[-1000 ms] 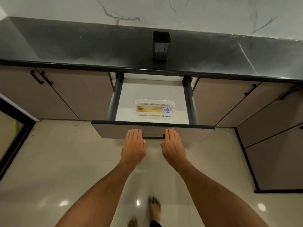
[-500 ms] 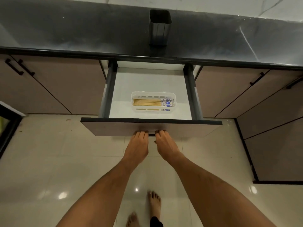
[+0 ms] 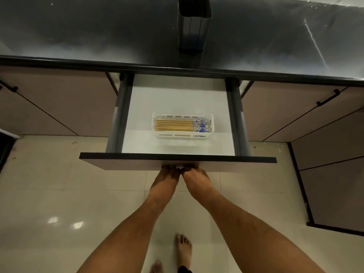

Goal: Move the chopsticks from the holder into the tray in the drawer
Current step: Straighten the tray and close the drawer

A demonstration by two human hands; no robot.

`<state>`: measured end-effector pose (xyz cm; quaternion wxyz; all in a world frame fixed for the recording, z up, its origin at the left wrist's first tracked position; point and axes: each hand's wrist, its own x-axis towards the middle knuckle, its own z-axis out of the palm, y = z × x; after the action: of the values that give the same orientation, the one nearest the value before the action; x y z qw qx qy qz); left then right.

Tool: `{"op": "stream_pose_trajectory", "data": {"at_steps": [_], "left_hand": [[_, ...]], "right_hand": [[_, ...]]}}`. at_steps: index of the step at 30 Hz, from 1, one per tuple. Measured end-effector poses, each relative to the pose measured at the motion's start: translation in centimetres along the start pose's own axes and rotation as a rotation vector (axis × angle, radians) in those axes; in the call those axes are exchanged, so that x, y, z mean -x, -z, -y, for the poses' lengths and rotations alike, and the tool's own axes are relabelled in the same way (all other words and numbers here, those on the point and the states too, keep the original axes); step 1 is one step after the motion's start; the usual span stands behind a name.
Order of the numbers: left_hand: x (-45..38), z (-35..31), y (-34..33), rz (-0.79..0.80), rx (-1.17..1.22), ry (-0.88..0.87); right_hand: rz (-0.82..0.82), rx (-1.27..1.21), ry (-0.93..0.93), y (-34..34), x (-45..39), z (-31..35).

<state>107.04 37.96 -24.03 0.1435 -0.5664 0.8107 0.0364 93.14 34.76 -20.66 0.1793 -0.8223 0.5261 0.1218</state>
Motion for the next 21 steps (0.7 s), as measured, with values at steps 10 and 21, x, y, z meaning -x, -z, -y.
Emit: {"op": "stream_pose_trajectory", "data": {"at_steps": [10,21], "left_hand": [[-8.4,2.4,1.6,0.074,-0.176,0.067],[-17.0,6.3,3.6,0.005,0.003,0.133]], "right_hand": [[-0.072,0.052,0.055,3.4,-7.7,-2.7],[-0.116,0.094,0.069,7.8,-15.6,-5.1]]}}
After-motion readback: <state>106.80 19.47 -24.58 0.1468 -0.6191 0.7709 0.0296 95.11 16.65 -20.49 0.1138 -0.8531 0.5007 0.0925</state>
